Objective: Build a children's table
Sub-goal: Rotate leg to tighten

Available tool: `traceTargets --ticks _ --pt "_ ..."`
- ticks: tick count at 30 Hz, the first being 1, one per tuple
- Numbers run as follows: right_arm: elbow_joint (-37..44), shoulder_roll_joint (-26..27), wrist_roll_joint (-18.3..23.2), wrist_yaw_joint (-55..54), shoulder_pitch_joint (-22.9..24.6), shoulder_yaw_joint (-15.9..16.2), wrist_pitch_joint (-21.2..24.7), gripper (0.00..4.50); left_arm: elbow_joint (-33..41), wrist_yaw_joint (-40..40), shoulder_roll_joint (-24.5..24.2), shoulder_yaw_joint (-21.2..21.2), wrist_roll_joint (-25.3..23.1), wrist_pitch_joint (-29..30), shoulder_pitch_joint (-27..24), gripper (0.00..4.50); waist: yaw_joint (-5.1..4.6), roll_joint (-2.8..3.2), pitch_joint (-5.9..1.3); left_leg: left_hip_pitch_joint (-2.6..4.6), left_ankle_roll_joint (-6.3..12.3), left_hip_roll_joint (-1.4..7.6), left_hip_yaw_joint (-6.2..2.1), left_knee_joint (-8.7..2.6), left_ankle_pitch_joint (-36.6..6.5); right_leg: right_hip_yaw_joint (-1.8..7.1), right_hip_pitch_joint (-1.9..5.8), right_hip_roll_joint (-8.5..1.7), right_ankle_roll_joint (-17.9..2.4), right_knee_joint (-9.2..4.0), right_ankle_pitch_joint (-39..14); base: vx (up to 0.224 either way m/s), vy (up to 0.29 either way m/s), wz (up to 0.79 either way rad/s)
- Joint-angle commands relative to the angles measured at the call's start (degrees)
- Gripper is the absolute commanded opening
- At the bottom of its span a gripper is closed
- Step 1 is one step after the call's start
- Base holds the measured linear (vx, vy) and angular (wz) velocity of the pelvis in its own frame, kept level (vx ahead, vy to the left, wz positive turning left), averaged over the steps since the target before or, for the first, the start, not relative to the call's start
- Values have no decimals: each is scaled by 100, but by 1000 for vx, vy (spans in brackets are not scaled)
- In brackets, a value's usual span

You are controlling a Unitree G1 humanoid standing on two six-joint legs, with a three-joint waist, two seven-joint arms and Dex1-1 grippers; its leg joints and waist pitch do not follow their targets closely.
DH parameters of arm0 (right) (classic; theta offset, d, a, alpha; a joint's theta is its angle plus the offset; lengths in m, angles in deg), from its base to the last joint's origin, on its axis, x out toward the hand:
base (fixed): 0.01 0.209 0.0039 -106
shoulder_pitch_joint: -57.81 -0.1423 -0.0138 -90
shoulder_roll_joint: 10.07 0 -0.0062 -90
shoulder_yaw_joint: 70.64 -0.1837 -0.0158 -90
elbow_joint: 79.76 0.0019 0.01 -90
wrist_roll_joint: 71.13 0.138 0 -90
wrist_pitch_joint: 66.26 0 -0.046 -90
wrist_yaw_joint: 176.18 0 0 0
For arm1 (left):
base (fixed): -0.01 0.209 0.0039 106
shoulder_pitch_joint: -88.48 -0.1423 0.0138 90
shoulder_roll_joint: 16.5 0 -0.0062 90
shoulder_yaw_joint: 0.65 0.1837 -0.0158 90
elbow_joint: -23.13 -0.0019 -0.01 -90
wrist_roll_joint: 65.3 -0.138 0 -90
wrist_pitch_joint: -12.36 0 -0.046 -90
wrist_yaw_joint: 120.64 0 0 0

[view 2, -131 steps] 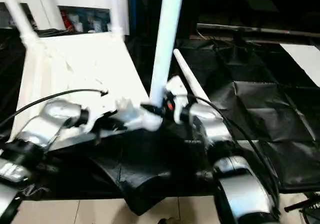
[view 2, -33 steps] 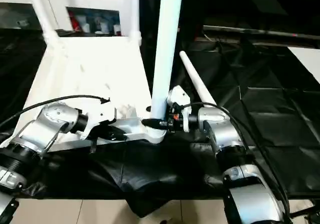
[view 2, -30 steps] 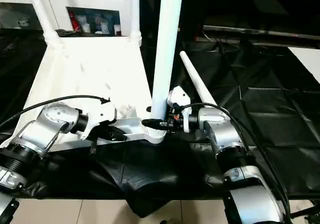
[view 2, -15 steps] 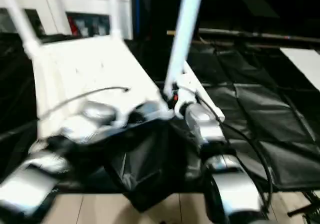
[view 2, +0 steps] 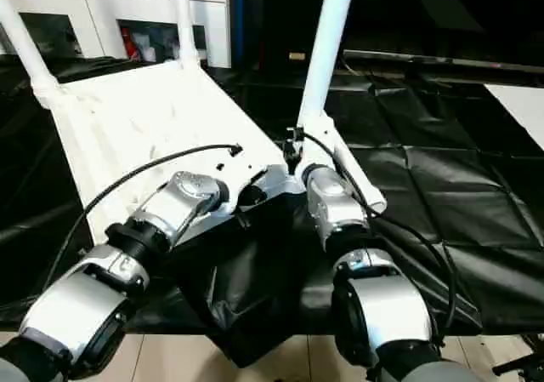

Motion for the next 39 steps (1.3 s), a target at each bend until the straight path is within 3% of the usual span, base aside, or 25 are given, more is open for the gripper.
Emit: traceTargets --ticks 1,2,4,8,15,18,19,22,26,28,30,32,34,35,36,39 --pt "-840 429 -57 280 465 252 547 193 -8 434 38 -106 -41 -177 256 0 -4 84 -193 -150 403 82 32 -438 -887 342 281 -413 -811 -539 -2181 0 0 0" --pt "-842 435 -57 284 463 243 537 193 -19 435 39 -107 -39 -187 259 0 -4 83 -191 -157 412 84 29 -441 -878 341 282 -411 -799 -541 -2200 0 0 0" --pt "-842 434 -40 327 447 207 524 249 -34 424 47 -110 -35 -205 265 0 -5 87 -187 -157 415 86 26 -446 -896 338 277 -413 -778 -548 -2253 0 0 0" --pt "-859 441 -79 399 395 121 493 267 -41 340 52 -127 -38 -260 256 0 -28 77 -181 -181 411 85 14 -454 -963 333 279 -418 -741 -559 -2395 0 0 0" --pt "-789 423 -100 672 339 155 297 351 78 151 -53 -103 -31 -436 174 0 -51 69 -170 -176 444 90 3 -462 -1034 328 256 -425 -658 -592 -2630 0 0 0" --pt "-712 391 -127 900 324 205 151 363 218 -14 -120 -69 -25 -546 107 0 -63 51 -170 -173 457 88 3 -461 -1078 324 248 -430 -650 -603 -2705 0 0 0" --pt "-641 358 -144 1091 329 242 50 379 324 -133 -170 -43 -24 -602 46 0 -73 48 -173 -205 491 95 -7 -466 -990 334 271 -444 -690 -585 -2625 0 0 0" --pt "-466 254 -187 1397 374 321 -93 399 450 -306 -259 -10 -11 -672 -47 0 -99 50 -182 -208 530 107 3 -456 -846 341 275 -445 -807 -555 -2333 0 0 0" --pt "-137 -10 -281 1828 478 435 -222 437 662 -574 -434 52 5 -803 -204 0 -115 47 -208 -220 669 119 22 -427 -487 356 320 -441 -1139 -463 -1612 0 0 0" --pt "56 -171 -289 2126 547 478 -243 437 730 -745 -519 81 16 -935 -266 0 -110 12 -229 -229 765 110 34 -402 -318 363 340 -437 -1212 -429 -1373 0 0 0" --pt "233 -308 -295 2409 621 517 -254 437 822 -870 -592 90 28 -970 -320 0 -94 33 -266 -235 885 123 36 -368 68 375 352 -441 -1420 -336 -762 0 0 0" --pt "479 -504 -320 2807 724 627 -255 437 935 -1040 -685 92 64 -971 -372 0 -95 4 -289 -268 1217 117 43 -310 608 371 367 -432 -1673 -222 96 0 0 0" --pt "775 -730 -346 3282 861 777 -243 437 1061 -1333 -810 123 115 -1119 -453 0 -76 -5 -302 -264 1424 111 40 -285 776 364 371 -437 -1734 -194 333 0 0 0" --pt "945 -856 -352 3585 947 873 -208 437 1112 -1463 -883 137 132 -1132 -495 0 -84 -7 -325 -271 1613 115 44 -254 965 369 352 -445 -1814 -144 569 0 0 0" --pt "1199 -1037 -329 4001 1073 997 -145 437 1185 -1679 -990 154 168 -1210 -567 0 -77 -22 -309 -272 1811 120 48 -223 1095 366 319 -439 -1872 -134 685 0 0 0" --pt "1791 -1373 -195 4773 1340 1125 22 437 1458 -2308 -1270 219 288 -1492 -788 0 -26 -25 -282 -279 1868 142 47 -223 872 360 323 -453 -1780 -171 316 0 0 0"
